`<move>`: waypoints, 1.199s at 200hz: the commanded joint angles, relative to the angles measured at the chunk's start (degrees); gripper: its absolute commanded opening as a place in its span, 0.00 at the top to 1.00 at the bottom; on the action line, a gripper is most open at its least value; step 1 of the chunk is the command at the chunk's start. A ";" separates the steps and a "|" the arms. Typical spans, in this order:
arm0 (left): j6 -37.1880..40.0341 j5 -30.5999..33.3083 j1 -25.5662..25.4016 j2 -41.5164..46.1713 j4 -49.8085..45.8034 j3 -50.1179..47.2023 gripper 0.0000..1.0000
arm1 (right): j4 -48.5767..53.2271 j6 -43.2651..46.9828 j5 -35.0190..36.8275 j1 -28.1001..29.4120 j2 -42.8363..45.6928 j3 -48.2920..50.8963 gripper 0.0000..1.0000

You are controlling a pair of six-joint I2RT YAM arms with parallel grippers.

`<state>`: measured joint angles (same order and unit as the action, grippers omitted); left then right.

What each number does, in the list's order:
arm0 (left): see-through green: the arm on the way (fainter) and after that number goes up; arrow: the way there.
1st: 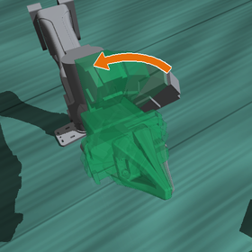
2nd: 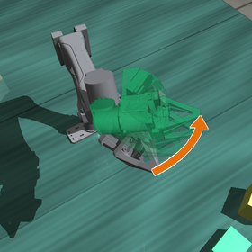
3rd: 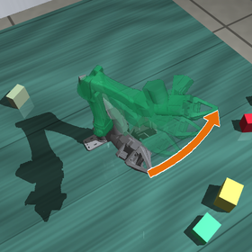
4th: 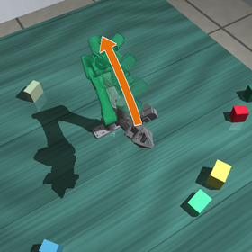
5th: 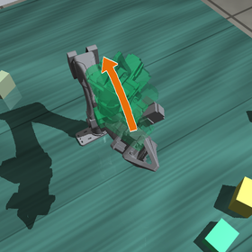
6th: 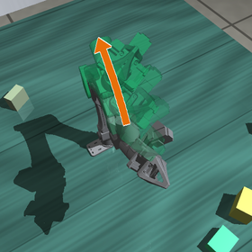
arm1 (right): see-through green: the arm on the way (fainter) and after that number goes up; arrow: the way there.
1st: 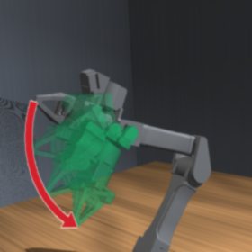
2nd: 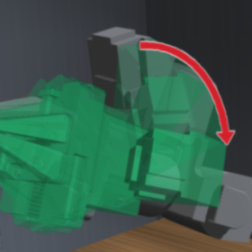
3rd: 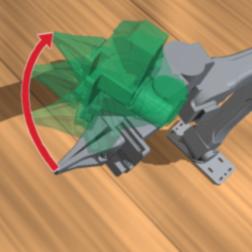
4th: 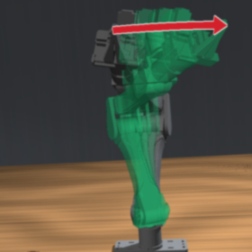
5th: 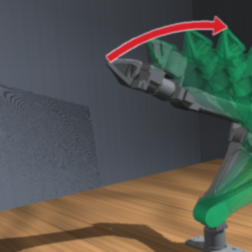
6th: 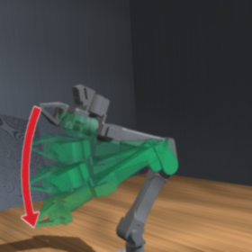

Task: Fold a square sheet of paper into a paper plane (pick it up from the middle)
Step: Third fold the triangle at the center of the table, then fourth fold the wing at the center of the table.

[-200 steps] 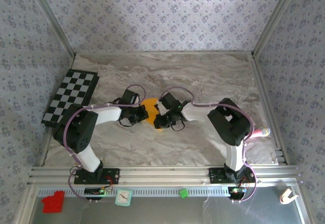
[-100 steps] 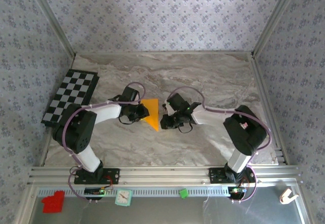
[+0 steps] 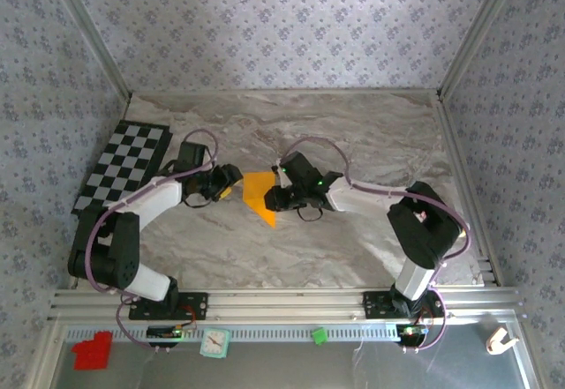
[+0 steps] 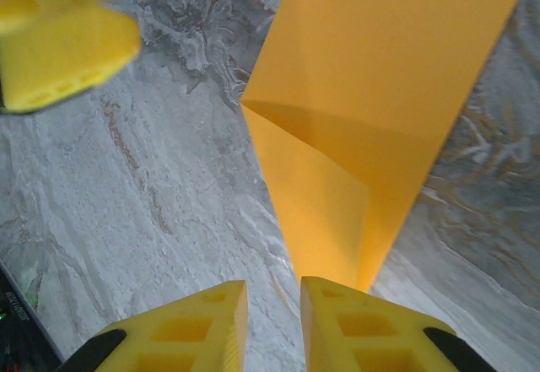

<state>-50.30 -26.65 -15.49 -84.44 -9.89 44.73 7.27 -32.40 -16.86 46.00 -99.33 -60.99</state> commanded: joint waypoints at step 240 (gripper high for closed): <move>0.51 -16.12 -0.03 -14.95 4.74 1.81 0.63 | 4.53 -6.62 1.57 -2.42 -12.03 -5.10 0.80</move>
<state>-50.46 -40.93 -15.38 -98.63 -6.15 45.71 9.63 -38.61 -15.40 43.88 -110.41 -66.06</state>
